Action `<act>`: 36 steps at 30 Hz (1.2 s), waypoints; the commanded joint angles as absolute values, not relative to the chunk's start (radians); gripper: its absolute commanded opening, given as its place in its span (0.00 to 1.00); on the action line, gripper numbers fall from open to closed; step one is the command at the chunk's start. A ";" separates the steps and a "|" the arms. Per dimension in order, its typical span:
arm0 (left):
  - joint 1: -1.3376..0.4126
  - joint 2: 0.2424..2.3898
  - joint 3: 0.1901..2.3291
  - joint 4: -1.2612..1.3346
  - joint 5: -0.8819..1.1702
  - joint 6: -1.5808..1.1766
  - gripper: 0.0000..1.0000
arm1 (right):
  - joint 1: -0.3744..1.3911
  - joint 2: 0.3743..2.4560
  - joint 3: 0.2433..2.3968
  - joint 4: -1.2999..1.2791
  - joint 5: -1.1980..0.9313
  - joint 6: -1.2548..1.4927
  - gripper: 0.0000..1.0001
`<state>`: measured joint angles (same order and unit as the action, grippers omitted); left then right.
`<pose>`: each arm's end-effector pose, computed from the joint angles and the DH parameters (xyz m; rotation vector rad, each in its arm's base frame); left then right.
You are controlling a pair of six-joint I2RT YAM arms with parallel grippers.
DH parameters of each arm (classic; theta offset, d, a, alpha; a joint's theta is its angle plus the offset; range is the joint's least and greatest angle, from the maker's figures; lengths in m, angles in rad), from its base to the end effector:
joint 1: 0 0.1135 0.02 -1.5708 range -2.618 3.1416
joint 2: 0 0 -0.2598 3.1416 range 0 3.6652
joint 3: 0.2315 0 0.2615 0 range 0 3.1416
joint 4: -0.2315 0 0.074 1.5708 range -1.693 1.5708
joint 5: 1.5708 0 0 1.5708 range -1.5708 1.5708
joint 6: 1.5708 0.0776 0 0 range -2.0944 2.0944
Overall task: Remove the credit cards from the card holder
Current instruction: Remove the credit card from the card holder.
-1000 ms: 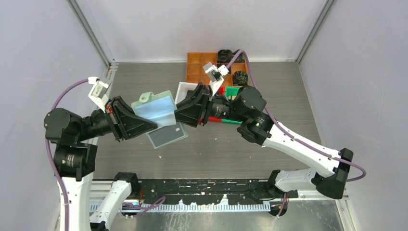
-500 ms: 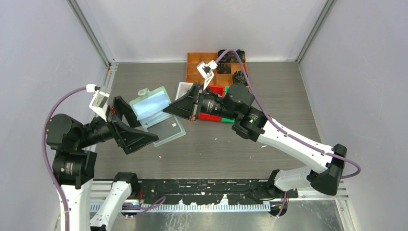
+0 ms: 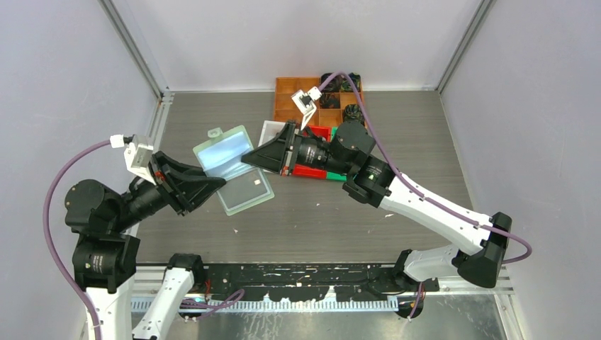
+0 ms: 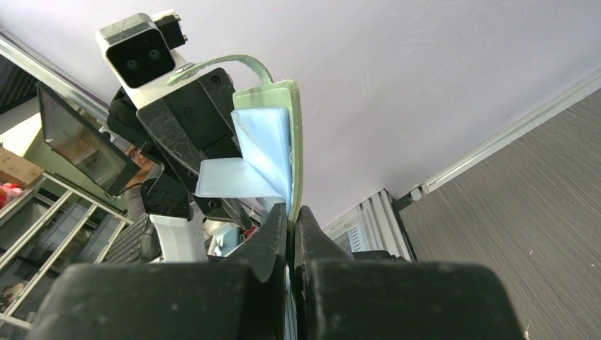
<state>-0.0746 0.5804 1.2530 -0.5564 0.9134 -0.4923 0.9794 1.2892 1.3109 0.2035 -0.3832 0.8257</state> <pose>0.0802 -0.0676 0.4755 0.4676 1.5358 -1.1047 0.1673 0.3011 0.4612 -0.4985 1.5265 1.7245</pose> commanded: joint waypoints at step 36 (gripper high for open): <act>-0.077 0.686 1.292 -0.370 0.892 -0.870 0.00 | 0.967 1.033 0.971 0.509 -0.610 0.839 0.45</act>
<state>-0.0769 0.6727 1.2430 -0.4538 0.8795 -0.8436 0.9665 1.0580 0.9638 0.4431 -0.5739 0.8417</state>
